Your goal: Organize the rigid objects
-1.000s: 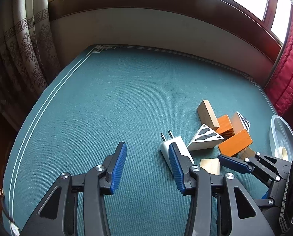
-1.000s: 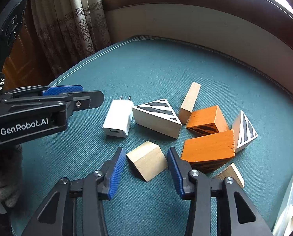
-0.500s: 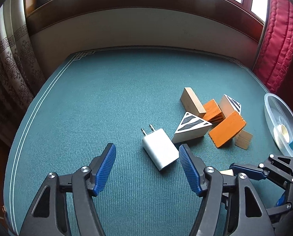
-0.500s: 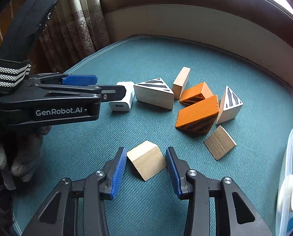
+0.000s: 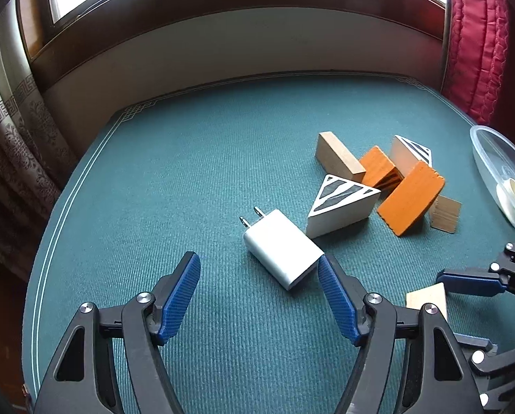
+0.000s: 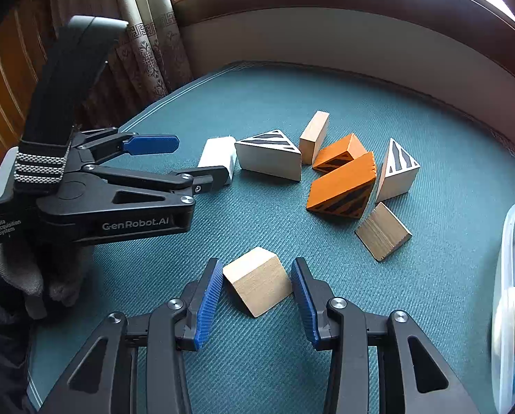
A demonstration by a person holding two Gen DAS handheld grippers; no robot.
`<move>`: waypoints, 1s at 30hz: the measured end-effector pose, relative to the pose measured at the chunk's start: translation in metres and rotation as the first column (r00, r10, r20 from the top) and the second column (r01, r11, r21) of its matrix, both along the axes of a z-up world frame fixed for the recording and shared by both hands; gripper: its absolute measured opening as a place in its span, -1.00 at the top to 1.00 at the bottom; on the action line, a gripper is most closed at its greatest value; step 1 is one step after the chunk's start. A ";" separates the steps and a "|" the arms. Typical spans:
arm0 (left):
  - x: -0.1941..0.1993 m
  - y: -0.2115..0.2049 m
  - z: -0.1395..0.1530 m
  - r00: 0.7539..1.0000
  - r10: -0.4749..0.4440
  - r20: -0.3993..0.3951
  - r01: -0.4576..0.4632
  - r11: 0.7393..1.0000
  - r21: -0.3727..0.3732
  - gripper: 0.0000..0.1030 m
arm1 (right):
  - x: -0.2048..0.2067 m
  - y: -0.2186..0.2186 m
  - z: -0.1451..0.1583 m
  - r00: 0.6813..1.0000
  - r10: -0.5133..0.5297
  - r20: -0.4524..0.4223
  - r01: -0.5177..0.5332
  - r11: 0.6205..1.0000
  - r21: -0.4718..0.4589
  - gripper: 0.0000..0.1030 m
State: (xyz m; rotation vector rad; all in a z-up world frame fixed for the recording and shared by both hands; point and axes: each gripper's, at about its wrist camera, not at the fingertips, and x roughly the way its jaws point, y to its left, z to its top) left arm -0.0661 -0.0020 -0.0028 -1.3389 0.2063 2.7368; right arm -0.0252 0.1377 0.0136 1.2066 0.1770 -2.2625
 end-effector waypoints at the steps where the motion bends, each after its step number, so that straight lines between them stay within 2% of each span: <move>1: -0.003 0.000 -0.002 1.000 0.014 0.003 -0.014 1.000 -0.015 -0.40 | 0.000 0.001 0.000 1.000 0.001 0.000 -0.001 1.000 0.000 0.15; 7: -0.019 -0.002 -0.006 0.998 0.065 0.016 -0.064 0.998 -0.012 -0.40 | -0.002 0.003 0.000 1.000 -0.001 0.000 0.001 1.000 -0.005 0.15; 18: -0.037 -0.022 -0.011 0.994 0.081 0.070 -0.088 0.990 0.110 -0.45 | -0.004 0.007 0.000 1.000 -0.001 0.001 0.001 1.000 -0.010 0.15; 28: -0.043 -0.014 -0.012 0.996 0.076 0.056 -0.081 0.993 0.090 -0.48 | -0.003 0.011 0.001 1.000 0.000 0.001 0.000 1.000 -0.012 0.15; 30: -0.043 -0.013 -0.012 0.996 0.074 0.055 -0.079 0.992 0.095 -0.41 | -0.003 0.012 0.001 1.000 -0.001 0.001 0.001 1.000 -0.012 0.15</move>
